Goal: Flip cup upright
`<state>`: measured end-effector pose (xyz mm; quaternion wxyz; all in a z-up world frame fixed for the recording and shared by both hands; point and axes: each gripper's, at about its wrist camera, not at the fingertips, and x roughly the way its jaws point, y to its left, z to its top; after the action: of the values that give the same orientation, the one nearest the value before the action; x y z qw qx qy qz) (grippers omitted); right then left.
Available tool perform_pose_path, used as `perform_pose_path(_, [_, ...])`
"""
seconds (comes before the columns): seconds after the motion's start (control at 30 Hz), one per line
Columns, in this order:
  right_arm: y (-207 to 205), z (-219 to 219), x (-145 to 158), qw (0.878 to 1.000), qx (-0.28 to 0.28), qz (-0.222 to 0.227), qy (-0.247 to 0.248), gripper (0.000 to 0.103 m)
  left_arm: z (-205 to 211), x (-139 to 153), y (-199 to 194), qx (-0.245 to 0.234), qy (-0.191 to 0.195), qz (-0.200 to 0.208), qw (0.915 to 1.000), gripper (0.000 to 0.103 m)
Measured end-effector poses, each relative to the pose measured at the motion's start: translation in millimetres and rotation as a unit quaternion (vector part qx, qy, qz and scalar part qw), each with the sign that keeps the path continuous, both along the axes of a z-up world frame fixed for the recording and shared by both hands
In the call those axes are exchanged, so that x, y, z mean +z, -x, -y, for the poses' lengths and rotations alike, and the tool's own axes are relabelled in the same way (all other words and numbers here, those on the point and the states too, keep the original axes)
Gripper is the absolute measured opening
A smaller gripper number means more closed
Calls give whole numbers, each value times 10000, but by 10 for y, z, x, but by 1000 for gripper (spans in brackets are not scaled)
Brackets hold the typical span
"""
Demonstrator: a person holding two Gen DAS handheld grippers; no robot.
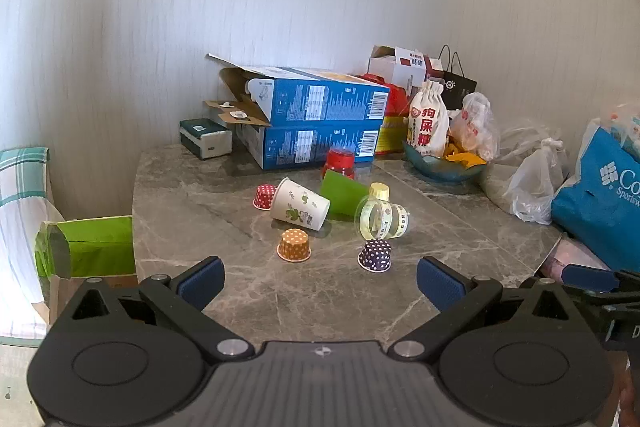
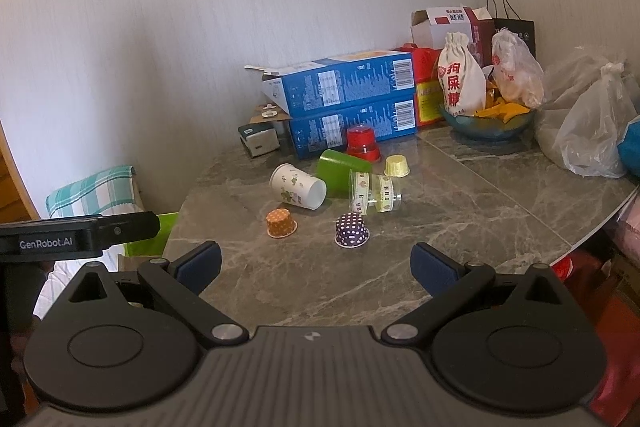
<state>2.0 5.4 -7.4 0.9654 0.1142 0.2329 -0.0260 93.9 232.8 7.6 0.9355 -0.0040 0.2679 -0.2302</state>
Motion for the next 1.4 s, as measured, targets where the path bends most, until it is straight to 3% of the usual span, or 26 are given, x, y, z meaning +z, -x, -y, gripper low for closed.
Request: perform_pose_path(1.4, [-219, 102, -96, 9998, 59, -177, -20, 102, 36, -92, -164, -12, -45, -85, 10000, 103])
